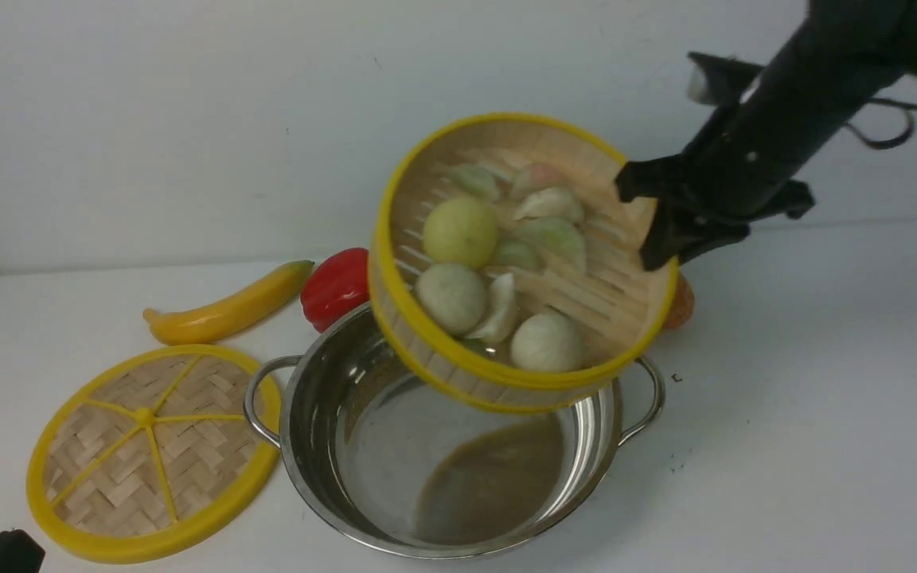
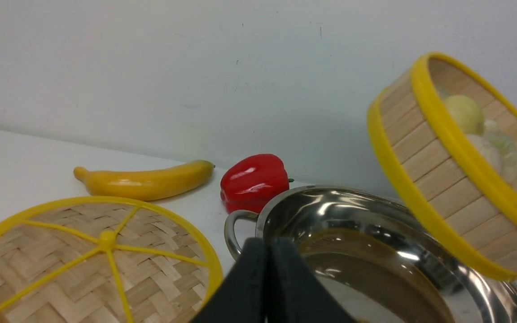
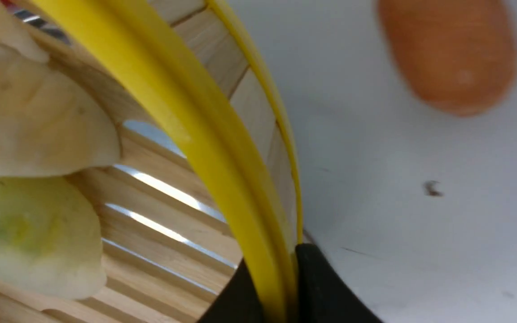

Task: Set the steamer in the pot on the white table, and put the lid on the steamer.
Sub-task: 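Place the bamboo steamer basket of food into the steel pot with the right gripper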

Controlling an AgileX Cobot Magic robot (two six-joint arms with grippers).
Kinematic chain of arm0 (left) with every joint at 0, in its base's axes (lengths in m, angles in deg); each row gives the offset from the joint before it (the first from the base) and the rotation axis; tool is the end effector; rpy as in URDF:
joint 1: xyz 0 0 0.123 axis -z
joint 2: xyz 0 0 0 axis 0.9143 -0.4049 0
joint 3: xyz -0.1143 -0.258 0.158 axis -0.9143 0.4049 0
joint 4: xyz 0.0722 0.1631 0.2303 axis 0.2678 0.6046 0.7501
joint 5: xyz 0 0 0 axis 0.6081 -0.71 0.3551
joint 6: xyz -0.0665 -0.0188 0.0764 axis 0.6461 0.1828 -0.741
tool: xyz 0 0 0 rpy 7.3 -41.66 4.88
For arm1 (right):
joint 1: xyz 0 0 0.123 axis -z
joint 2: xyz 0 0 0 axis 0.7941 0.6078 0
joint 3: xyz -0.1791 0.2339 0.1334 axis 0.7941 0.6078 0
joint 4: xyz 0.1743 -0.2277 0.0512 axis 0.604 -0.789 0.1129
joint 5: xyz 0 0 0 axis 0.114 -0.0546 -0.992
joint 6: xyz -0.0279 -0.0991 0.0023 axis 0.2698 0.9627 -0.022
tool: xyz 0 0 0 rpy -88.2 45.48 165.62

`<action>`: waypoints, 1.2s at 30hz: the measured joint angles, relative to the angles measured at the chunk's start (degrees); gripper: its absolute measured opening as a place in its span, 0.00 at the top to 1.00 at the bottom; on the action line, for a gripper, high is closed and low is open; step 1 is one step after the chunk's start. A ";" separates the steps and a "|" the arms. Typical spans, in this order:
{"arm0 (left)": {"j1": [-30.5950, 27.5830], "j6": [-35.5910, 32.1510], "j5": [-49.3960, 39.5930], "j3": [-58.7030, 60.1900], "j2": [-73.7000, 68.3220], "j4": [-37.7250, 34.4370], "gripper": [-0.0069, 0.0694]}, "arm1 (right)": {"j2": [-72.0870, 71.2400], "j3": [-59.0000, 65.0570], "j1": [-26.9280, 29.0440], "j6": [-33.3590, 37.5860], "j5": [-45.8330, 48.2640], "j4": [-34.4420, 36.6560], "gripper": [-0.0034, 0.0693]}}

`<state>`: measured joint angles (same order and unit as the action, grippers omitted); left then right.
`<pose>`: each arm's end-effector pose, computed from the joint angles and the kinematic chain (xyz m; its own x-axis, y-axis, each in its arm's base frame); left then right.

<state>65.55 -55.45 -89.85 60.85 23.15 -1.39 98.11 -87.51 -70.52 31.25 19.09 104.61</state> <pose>0.0623 -0.0149 0.2265 -0.0787 -0.2979 -0.9513 0.1225 0.9442 -0.3058 0.4562 0.1794 0.2980 -0.9788 -0.0962 -0.1808 -0.1527 0.9311 0.3313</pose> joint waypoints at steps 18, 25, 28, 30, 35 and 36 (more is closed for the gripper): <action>0.00 0.00 0.00 0.00 0.00 -0.06 0.99 | 7.88 -3.01 -6.51 -3.73 -0.48 -1.73 0.92; 0.00 0.00 0.00 0.00 0.00 -0.06 0.99 | 5.97 1.58 -7.49 -3.73 -0.21 -3.51 0.92; 0.00 0.00 0.00 0.00 0.00 -0.06 0.99 | 6.73 1.63 -7.49 -3.73 -0.33 -3.22 0.92; 0.00 0.00 0.00 0.00 0.00 -0.06 0.99 | 7.24 1.63 -7.49 -3.80 -0.58 -2.96 0.92; 0.00 0.00 0.00 0.00 0.00 -0.06 0.99 | 8.47 1.63 -7.67 -3.99 -0.72 -2.75 0.91; 0.00 0.00 0.00 0.00 0.00 -0.06 0.99 | 8.60 1.63 -7.88 -4.04 -0.72 -2.95 0.91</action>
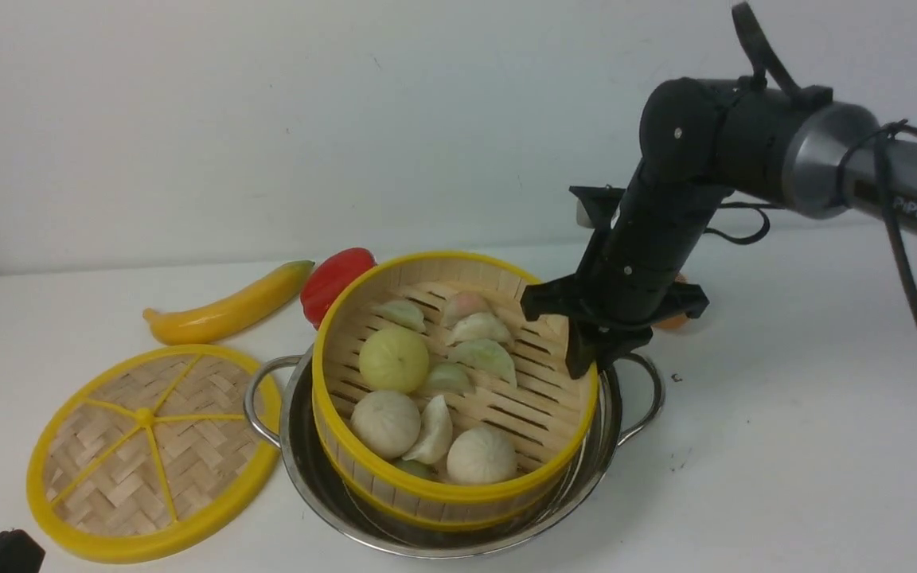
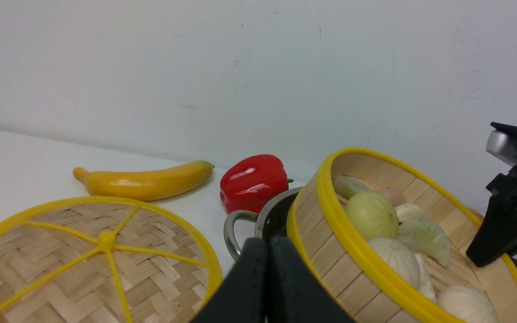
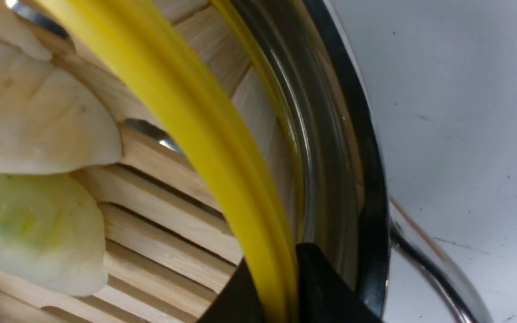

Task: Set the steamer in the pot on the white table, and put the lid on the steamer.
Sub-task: 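Place the bamboo steamer basket of food into the steel pot with the right gripper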

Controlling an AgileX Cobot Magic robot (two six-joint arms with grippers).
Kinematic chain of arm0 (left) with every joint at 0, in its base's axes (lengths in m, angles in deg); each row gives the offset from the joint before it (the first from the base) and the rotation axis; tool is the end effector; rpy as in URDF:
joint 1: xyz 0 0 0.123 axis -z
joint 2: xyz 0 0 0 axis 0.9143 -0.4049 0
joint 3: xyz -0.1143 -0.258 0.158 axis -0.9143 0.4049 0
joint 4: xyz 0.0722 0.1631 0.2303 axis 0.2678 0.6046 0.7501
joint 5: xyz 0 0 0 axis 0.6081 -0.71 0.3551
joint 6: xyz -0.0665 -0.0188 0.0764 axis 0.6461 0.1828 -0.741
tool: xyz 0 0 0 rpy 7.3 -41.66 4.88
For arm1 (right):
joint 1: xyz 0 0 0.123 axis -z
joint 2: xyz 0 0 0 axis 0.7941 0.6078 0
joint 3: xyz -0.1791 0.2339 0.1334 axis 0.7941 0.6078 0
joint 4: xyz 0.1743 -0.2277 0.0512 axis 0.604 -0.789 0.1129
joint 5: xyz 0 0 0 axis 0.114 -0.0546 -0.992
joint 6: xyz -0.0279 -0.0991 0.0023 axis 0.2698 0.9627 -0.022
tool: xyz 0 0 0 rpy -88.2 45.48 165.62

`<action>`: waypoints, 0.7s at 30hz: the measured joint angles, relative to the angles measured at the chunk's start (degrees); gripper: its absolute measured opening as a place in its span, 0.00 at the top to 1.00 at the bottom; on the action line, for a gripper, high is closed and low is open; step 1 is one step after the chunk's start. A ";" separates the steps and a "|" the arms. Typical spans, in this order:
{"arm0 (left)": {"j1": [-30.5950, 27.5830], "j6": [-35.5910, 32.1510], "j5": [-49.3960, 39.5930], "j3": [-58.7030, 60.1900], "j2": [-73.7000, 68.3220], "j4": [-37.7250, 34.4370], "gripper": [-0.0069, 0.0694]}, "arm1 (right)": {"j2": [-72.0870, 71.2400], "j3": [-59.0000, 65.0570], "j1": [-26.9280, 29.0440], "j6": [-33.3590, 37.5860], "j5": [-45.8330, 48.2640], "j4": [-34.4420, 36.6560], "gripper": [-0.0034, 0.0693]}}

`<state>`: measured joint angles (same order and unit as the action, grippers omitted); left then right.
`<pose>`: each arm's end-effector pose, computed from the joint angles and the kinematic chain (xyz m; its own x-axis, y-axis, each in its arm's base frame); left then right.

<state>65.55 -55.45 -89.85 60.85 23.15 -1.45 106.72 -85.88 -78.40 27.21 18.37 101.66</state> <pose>0.0623 -0.0149 0.2266 -0.0788 -0.2989 -0.9510 0.1227 0.9438 -0.3068 0.4452 0.2434 0.2131 -0.9836 -0.1801 -0.0112 -0.1770 0.9501 0.2568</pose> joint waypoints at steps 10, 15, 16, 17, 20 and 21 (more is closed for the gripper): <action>0.00 0.00 0.00 0.00 0.00 0.00 0.99 | 0.32 0.00 -2.43 -0.46 -0.61 -3.33 0.81; 0.00 0.00 0.00 0.00 0.00 0.00 0.99 | 0.32 0.00 -2.43 -0.58 -0.71 -2.94 0.64; 0.00 0.00 0.00 0.00 0.00 0.00 0.99 | 0.32 0.00 -2.43 -0.58 -0.71 -2.54 0.56; 0.00 0.00 0.00 0.00 0.00 0.00 0.99 | 0.32 0.00 -2.43 -0.58 -0.71 -2.26 0.53; 0.00 0.00 0.00 0.00 0.00 0.00 0.99 | 0.16 0.00 -2.43 -0.58 -0.77 -1.46 0.34; 0.00 0.00 0.00 0.00 0.00 0.00 0.99 | 0.03 0.00 -2.43 -0.58 -0.77 -1.46 0.29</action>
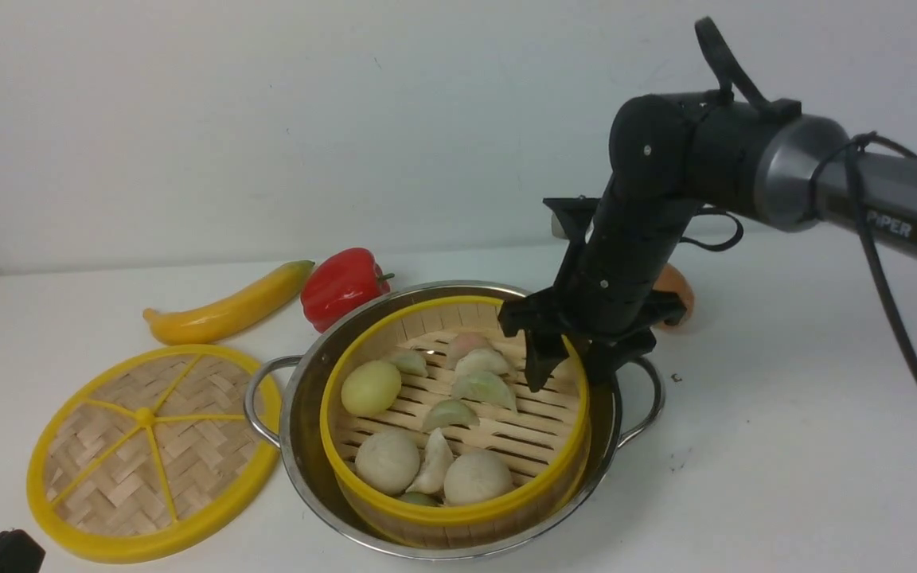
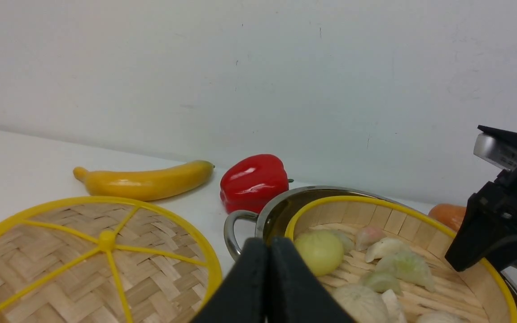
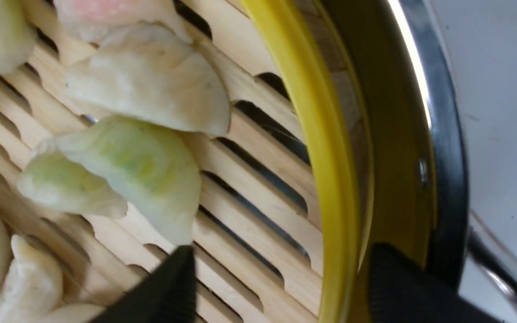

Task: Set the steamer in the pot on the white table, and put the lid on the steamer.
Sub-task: 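Place the bamboo steamer basket of food into the steel pot with the right gripper, then grasp the bamboo steamer lid lying on the table by its centre knob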

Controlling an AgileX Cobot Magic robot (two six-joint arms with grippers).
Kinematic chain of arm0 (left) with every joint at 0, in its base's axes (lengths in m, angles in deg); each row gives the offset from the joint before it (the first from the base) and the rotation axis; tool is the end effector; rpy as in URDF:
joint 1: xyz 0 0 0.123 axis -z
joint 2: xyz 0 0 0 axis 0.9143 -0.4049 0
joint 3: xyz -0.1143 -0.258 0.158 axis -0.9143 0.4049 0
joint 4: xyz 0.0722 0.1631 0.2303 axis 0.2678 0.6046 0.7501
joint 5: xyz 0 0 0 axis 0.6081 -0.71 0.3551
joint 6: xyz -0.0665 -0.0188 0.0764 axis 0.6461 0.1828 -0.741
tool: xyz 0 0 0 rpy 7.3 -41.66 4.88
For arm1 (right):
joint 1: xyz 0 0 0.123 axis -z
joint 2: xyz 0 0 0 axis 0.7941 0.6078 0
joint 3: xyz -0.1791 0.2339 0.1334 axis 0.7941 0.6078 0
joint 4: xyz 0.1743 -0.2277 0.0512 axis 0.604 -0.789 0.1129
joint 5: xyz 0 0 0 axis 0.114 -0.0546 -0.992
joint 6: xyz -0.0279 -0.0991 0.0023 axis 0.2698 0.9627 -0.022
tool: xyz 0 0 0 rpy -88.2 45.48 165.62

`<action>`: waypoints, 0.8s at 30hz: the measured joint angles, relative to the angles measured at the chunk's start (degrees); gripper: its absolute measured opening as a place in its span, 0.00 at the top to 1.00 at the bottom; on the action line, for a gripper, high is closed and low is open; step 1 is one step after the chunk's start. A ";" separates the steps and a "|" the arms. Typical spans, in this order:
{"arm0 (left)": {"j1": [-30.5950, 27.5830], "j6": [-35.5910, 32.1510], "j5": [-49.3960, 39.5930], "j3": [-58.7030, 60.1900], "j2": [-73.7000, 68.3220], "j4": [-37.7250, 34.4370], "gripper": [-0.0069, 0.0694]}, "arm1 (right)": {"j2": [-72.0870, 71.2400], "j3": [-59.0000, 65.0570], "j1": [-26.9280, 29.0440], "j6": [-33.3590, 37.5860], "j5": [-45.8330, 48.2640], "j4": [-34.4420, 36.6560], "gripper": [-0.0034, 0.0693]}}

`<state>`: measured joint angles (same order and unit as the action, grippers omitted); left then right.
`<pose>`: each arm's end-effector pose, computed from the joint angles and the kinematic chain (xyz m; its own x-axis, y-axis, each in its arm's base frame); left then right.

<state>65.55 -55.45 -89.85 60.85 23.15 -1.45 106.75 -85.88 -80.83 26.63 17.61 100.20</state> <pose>0.0623 -0.0149 0.2266 -0.0788 -0.2989 -0.9510 0.1227 0.9438 -0.3068 0.4367 0.2604 0.2123 -0.9761 -0.2155 -0.0275 -0.2159 0.9474 0.2363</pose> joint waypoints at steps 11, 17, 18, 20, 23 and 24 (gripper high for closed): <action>0.00 0.00 0.57 0.00 0.00 0.00 0.99 | -8.69 0.00 0.00 0.42 0.03 -4.17 0.14; 0.00 0.58 1.26 0.00 0.00 -0.50 0.99 | -22.91 4.32 0.00 1.08 0.11 -6.68 0.63; 0.00 0.63 1.34 0.00 0.00 -0.79 0.99 | -25.84 5.61 0.00 1.08 0.16 -7.61 0.75; 0.00 0.63 1.43 0.00 0.00 -1.07 0.99 | -33.96 9.69 0.00 0.90 0.27 -10.50 0.90; 0.00 0.63 1.48 -0.64 0.00 -1.78 0.99 | -50.30 20.29 0.00 0.11 -5.48 -15.12 0.96; 0.00 0.63 1.48 -1.25 0.00 -2.15 0.99 | -55.62 24.16 0.00 -0.29 -9.59 -15.94 0.97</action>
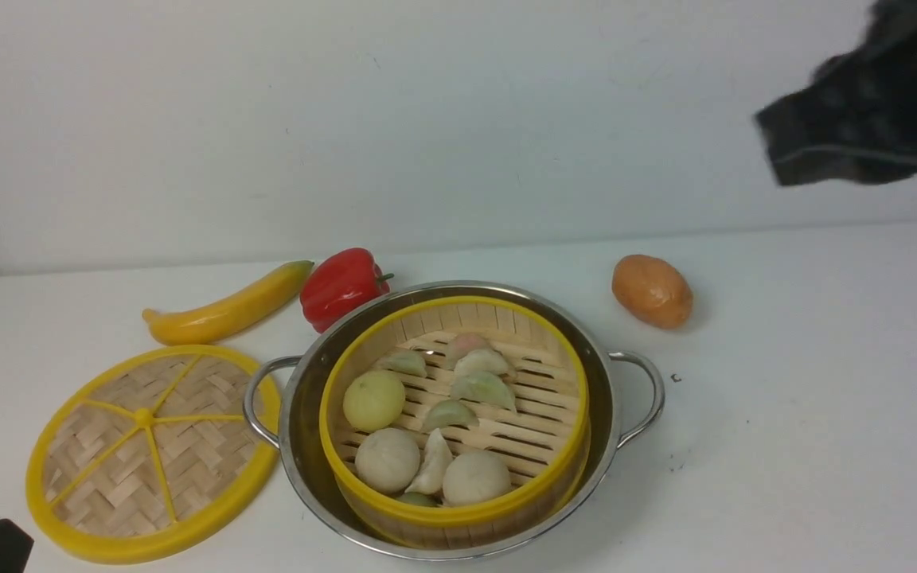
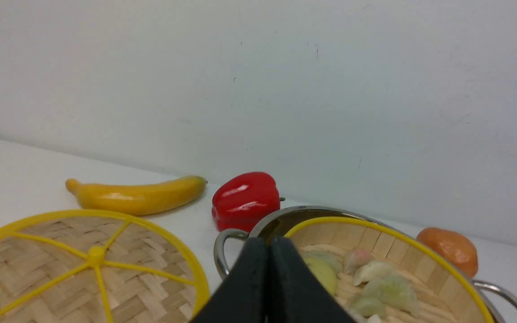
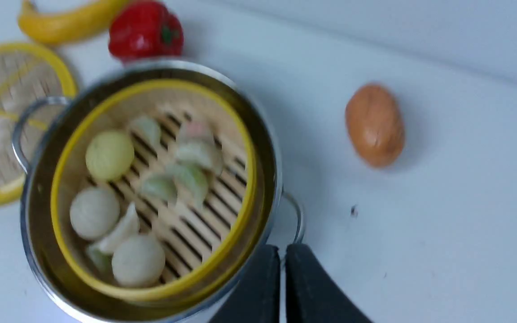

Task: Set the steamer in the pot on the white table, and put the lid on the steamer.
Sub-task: 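Grasp the bamboo steamer lid lying on the table by its centre knob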

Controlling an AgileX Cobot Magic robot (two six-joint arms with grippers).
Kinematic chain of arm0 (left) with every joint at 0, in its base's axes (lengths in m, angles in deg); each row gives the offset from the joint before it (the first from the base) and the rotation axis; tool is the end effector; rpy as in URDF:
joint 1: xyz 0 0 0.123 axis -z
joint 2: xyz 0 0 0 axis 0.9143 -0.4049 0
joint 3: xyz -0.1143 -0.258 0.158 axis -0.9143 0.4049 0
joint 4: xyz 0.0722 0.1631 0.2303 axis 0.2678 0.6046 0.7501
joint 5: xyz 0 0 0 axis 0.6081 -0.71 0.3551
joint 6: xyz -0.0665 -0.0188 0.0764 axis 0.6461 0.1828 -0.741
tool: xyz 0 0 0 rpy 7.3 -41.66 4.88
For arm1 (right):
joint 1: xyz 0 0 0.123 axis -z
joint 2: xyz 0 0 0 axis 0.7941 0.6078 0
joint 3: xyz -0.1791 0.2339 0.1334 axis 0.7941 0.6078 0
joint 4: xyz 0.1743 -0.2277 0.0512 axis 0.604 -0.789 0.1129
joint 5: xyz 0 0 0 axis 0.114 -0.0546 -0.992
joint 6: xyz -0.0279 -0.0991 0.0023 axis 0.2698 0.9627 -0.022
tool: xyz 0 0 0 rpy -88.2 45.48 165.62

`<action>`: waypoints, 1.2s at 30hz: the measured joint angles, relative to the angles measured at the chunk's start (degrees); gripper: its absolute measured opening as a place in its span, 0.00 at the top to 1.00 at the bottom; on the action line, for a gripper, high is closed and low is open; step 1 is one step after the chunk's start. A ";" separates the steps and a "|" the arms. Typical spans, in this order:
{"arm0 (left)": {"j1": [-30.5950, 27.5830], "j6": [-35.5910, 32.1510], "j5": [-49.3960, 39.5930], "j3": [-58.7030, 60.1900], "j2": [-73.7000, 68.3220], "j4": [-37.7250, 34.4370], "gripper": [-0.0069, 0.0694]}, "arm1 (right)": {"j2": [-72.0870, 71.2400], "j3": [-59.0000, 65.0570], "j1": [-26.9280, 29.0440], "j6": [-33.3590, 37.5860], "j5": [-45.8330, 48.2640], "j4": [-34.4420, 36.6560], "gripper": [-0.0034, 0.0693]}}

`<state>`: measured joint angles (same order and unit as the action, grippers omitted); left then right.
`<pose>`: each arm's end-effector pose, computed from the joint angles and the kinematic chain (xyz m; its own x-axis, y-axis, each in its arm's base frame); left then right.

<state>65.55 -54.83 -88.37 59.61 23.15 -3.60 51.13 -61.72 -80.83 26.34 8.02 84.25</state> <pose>0.0608 -0.0143 0.2376 -0.0371 -0.3465 -0.9373 0.1297 0.9283 -0.3484 0.2355 0.1221 0.4674 -0.6867 -0.1564 -0.7100 -0.3263 0.9390 0.1088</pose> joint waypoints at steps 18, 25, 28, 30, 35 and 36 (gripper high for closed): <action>0.00 0.45 -19.32 -18.90 -33.98 0.39 0.99 | -68.71 54.25 0.00 -2.54 -46.94 -9.89 0.97; 0.00 7.34 -31.18 -33.81 -51.17 11.87 0.99 | -69.41 54.70 0.00 -2.70 -46.85 -11.37 0.97; -0.63 12.14 -35.38 -38.95 -58.10 18.98 0.99 | -69.41 54.70 0.00 -2.70 -46.72 -9.97 0.97; -1.92 14.27 -37.47 -41.39 -62.26 22.33 0.99 | -69.41 54.70 0.00 -2.70 -46.54 -9.53 0.97; -8.35 15.11 -39.27 -45.28 -72.77 25.25 0.99 | -69.41 54.70 0.00 -2.70 -45.47 -9.26 0.97; -9.50 14.76 -39.27 -46.19 -74.80 25.25 0.99 | -69.41 54.70 0.00 -2.70 -45.00 -9.21 0.97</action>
<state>56.05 -40.06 -127.64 13.42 -51.65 21.65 -18.29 -7.02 -80.83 23.64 -36.98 75.04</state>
